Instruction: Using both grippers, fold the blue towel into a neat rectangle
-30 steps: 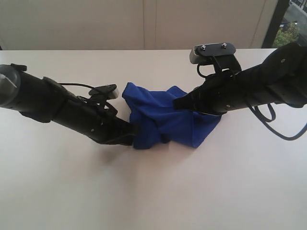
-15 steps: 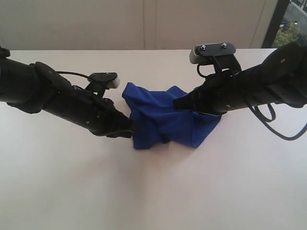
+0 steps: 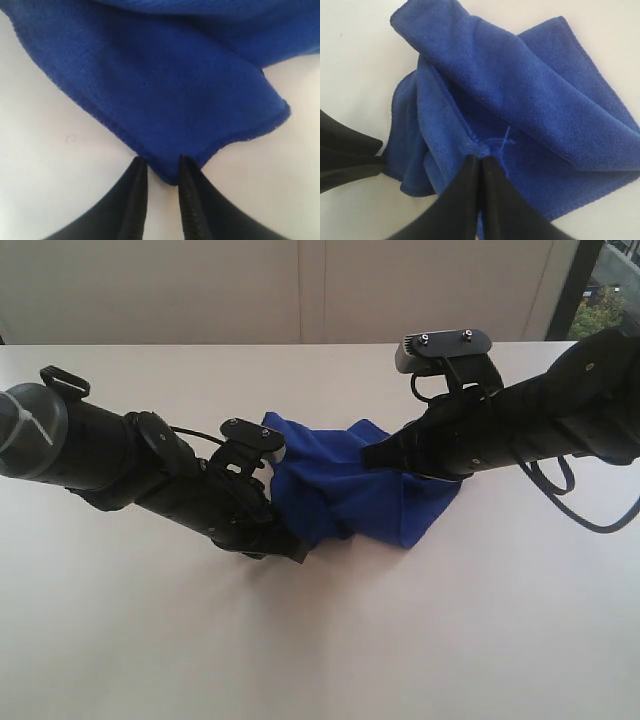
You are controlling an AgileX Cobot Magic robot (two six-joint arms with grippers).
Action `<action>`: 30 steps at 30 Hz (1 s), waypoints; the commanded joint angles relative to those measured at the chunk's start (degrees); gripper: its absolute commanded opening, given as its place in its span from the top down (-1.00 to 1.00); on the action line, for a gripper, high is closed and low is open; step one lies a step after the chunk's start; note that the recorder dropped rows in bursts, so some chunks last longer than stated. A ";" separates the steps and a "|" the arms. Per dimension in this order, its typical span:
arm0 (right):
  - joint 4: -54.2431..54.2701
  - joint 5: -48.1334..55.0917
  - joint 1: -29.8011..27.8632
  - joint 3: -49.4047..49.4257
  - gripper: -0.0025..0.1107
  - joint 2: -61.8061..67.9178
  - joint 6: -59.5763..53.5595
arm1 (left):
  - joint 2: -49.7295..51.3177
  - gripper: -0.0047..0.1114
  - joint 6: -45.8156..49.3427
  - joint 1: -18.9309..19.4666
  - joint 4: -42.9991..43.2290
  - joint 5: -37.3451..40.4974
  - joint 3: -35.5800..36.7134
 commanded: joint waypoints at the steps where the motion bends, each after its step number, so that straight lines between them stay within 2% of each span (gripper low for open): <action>1: 0.09 -0.35 -0.11 0.08 0.96 -0.44 -0.10 | 0.17 0.41 -0.47 -0.26 -0.73 0.53 0.36; 30: 0.09 -0.35 -0.11 0.08 0.96 -0.44 -0.10 | 1.59 0.41 -1.44 -0.26 -6.27 -0.80 -0.25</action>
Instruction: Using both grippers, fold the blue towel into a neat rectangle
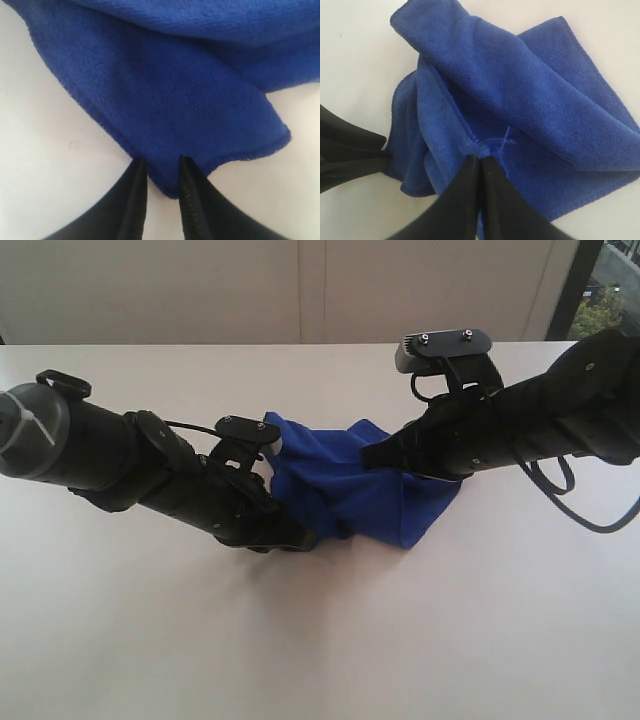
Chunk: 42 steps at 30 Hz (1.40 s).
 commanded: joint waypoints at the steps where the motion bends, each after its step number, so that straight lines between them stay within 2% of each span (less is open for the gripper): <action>1: 0.09 -0.35 -0.11 0.08 0.96 -0.44 -0.10 | 1.68 0.41 -1.57 -0.26 -1.11 0.50 -0.15; 17: 0.09 -0.35 -0.11 0.08 0.96 -0.44 -0.10 | 2.50 0.42 -2.60 -0.26 -1.26 1.77 -0.15; 20: 0.09 -0.35 -0.11 0.08 0.96 -0.44 -0.10 | 2.50 0.52 -2.60 -0.26 -1.26 1.77 -0.15; 24: 0.09 -0.35 -0.11 0.08 0.96 -0.44 -0.10 | 2.50 0.83 -2.60 -0.26 -1.26 1.95 -0.15; 26: 0.09 -0.35 -0.11 0.08 0.96 -0.44 -0.10 | 2.50 0.92 -2.60 -0.26 -1.26 2.08 -0.15; 33: 0.09 -0.35 -0.11 0.08 0.96 -0.44 -0.10 | 2.37 0.92 -2.50 -0.26 -0.97 1.08 -0.15; 37: 0.09 -0.35 -0.11 0.08 0.96 -0.44 -0.10 | -0.01 0.92 -2.39 -0.01 3.03 0.22 -0.15; 42: 0.09 -0.35 -0.11 0.08 0.96 -0.44 -0.10 | -3.38 0.92 -2.39 2.63 5.52 -0.11 -0.15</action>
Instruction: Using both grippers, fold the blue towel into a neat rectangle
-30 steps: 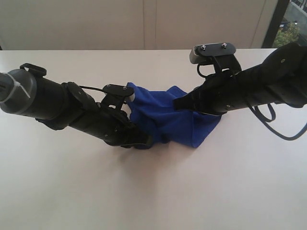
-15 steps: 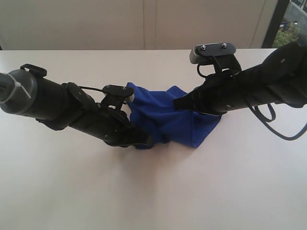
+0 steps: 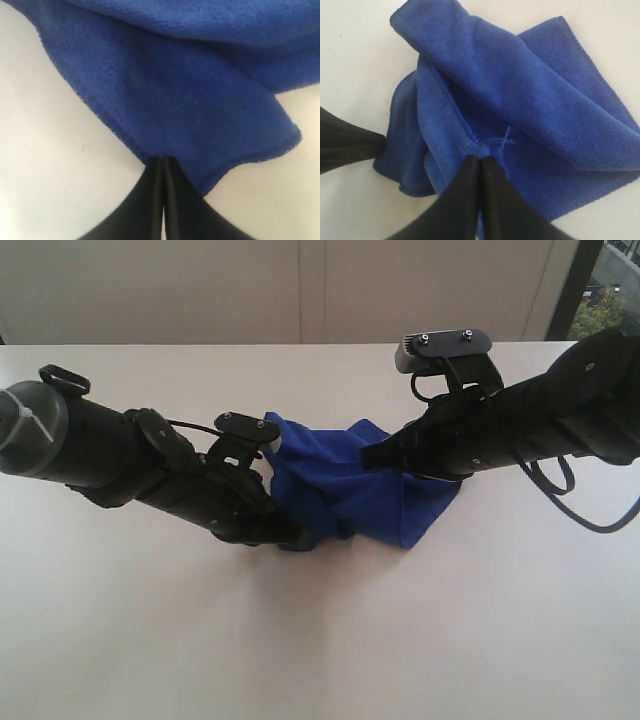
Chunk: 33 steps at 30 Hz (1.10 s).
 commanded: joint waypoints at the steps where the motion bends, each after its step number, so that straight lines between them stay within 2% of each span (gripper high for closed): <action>1: 0.09 -0.35 -0.11 0.08 0.96 -0.44 -0.10 | -2.82 0.92 -0.22 2.96 0.89 0.52 0.35; 8: 0.09 -0.35 -0.11 0.08 0.96 -0.44 -0.10 | -2.82 0.92 -0.33 6.76 2.29 2.28 0.35; 13: 0.09 -0.35 -0.11 0.08 0.96 -0.44 -0.10 | -2.82 0.92 -2.46 7.28 1.02 9.70 0.35; 16: 0.09 -0.35 -0.11 0.08 0.96 -0.44 -0.10 | -2.82 0.90 -4.15 7.28 -3.19 13.24 0.35; 19: 0.09 -0.35 -0.11 0.08 0.96 -0.44 -0.10 | -2.60 0.68 -3.87 6.74 -5.49 14.10 0.35; 22: 0.09 -0.35 -0.11 0.08 0.96 -0.44 -0.10 | -1.72 0.32 -3.87 5.78 -5.49 12.67 0.35; 24: 0.09 -0.35 -0.11 0.08 0.96 -0.44 -0.10 | -0.55 0.15 -3.87 5.38 -5.60 11.71 0.35; 27: 0.09 -0.35 -0.11 0.08 0.96 -0.44 -0.10 | 1.27 0.08 -3.87 4.97 -7.64 11.54 0.35; 33: 0.09 -0.35 -0.11 0.08 0.96 -0.44 -0.10 | 2.89 0.09 -3.74 4.97 -13.56 12.60 0.35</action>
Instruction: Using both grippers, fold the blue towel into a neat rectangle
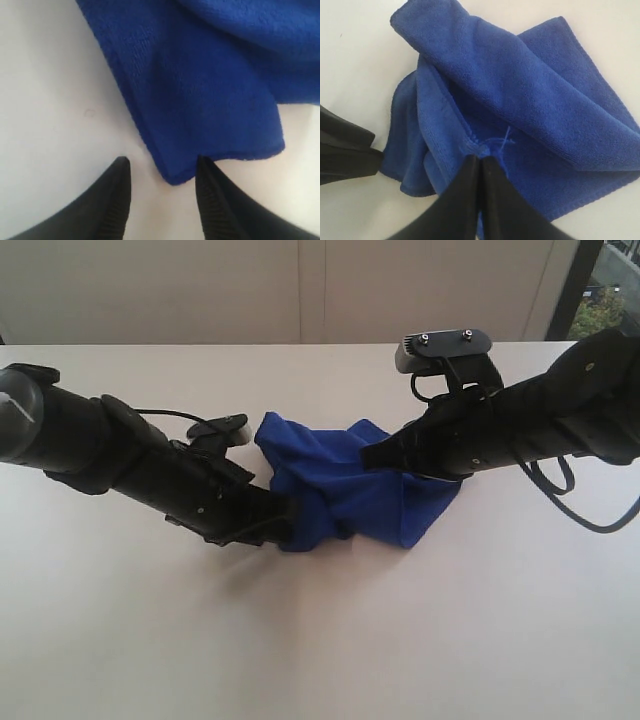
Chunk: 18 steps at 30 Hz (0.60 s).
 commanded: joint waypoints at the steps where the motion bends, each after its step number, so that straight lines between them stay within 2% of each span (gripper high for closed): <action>1: 0.09 -0.35 -0.11 0.08 0.96 -0.44 -0.10 | 1.68 0.09 -0.14 -0.45 -3.37 1.88 0.47; 5: 0.09 -0.35 -0.11 0.08 0.96 -0.44 -0.10 | 2.83 0.09 0.28 -0.45 -5.24 3.76 0.47; 13: 0.09 -0.35 -0.11 0.08 0.96 -0.44 -0.10 | 5.80 0.09 9.47 -0.45 -16.16 7.61 0.22; 18: 0.09 -0.35 -0.11 0.08 0.96 -0.44 -0.10 | 6.55 0.09 11.94 -0.45 -18.70 7.82 -0.18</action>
